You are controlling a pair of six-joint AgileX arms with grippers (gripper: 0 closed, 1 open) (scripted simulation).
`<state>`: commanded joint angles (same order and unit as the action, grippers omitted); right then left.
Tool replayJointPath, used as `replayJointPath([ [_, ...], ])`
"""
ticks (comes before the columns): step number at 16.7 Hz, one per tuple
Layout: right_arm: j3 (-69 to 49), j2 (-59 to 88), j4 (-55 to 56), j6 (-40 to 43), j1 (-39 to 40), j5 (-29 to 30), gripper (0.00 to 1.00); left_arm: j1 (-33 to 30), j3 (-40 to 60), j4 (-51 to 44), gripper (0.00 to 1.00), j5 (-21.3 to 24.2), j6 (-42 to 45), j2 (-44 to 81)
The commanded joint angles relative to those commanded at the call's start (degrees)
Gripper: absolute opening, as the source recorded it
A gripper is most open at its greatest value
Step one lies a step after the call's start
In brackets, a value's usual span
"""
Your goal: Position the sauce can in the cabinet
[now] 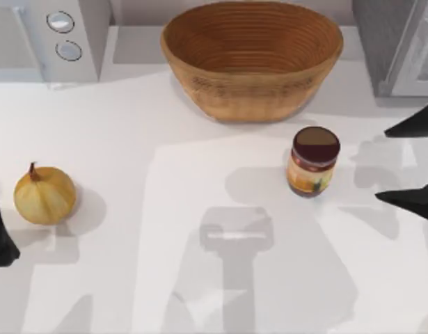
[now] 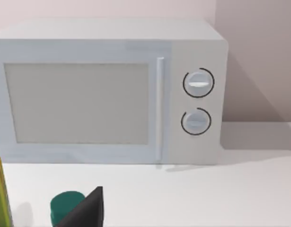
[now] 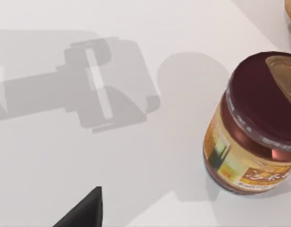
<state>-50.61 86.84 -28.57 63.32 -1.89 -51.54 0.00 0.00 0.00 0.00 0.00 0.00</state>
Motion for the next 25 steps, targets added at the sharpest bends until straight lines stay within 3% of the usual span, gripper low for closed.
replayJointPath([
  [17,-29.16,48.34,-15.46,36.51,-0.55,-29.55,1.00,0.00,0.00,0.00,1.00,0.00,0.00,0.00],
  [25,-31.92,53.22,-17.12,39.97,-0.60,-32.27,1.00,0.00,0.00,0.00,1.00,0.00,0.00,0.00],
])
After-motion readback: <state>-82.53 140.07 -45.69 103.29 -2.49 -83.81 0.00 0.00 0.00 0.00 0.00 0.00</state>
